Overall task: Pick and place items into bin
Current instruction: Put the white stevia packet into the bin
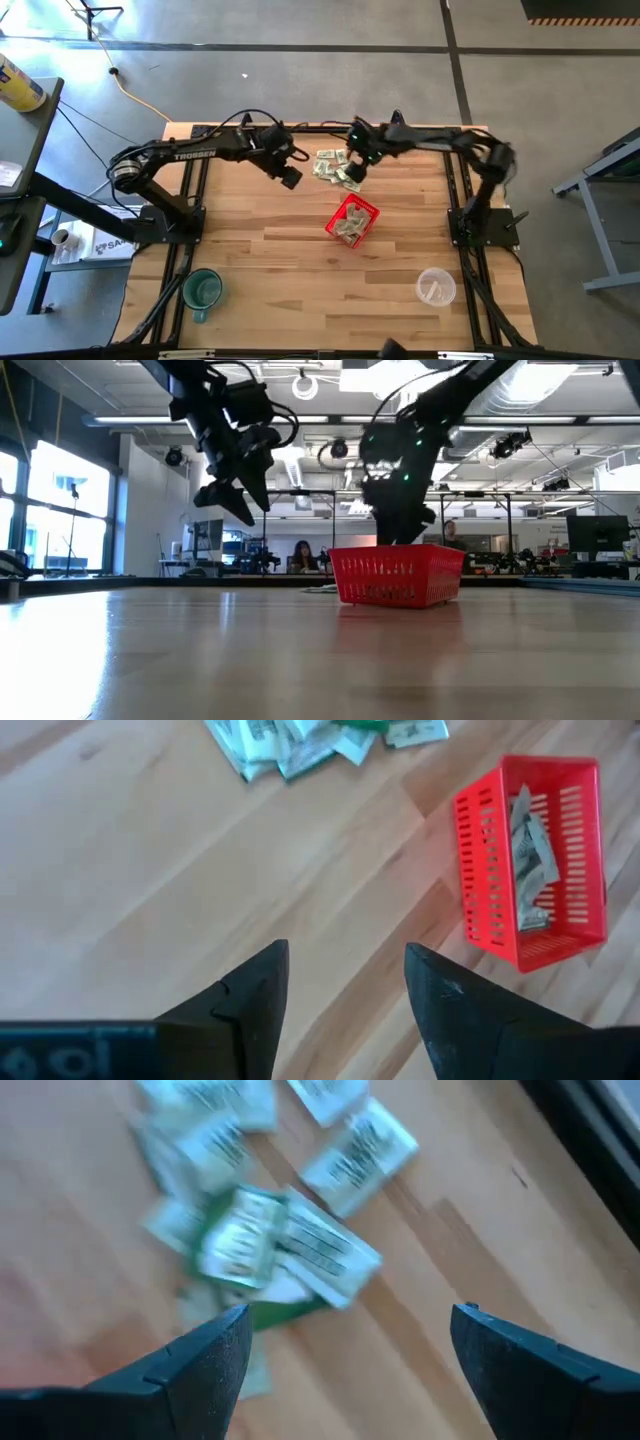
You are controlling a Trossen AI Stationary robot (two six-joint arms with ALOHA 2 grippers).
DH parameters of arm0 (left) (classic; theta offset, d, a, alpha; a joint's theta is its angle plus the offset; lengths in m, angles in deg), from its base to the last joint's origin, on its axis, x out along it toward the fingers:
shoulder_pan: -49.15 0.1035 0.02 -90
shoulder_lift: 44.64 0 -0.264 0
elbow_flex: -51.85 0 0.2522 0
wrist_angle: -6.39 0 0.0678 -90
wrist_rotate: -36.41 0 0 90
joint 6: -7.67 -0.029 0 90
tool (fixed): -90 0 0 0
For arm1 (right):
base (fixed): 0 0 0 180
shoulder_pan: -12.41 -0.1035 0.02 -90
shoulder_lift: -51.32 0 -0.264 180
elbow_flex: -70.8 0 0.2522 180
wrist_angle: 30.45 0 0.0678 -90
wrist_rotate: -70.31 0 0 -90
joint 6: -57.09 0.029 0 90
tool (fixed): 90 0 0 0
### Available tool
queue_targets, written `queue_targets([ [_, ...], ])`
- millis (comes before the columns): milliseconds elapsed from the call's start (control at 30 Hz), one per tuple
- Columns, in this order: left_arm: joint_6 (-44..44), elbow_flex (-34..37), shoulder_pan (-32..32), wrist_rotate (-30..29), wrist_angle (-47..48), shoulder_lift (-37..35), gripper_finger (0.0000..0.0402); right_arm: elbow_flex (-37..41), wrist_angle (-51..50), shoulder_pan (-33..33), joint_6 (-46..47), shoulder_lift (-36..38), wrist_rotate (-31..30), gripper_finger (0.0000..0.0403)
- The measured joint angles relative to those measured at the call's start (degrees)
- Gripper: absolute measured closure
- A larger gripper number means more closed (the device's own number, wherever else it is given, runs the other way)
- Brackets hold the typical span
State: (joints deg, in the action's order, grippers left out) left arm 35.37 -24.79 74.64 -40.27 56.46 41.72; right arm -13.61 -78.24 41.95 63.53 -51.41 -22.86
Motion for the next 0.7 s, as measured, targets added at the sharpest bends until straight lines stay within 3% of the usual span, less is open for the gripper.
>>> queue_targets([
  [200,-5.6,0.0,2.0,1.6,-1.0,0.0,0.0170,-11.7,-15.0,3.6,-14.7,-10.5,3.1,0.0073],
  [500,-7.9,0.0,2.8,4.7,-10.6,0.2,0.0169,-17.5,-17.0,4.9,-28.5,-16.4,5.6,0.0073],
  [700,-9.5,0.0,5.2,5.5,-11.3,0.2,0.0169,-16.7,-15.5,3.0,-27.3,-19.2,5.5,0.0073],
])
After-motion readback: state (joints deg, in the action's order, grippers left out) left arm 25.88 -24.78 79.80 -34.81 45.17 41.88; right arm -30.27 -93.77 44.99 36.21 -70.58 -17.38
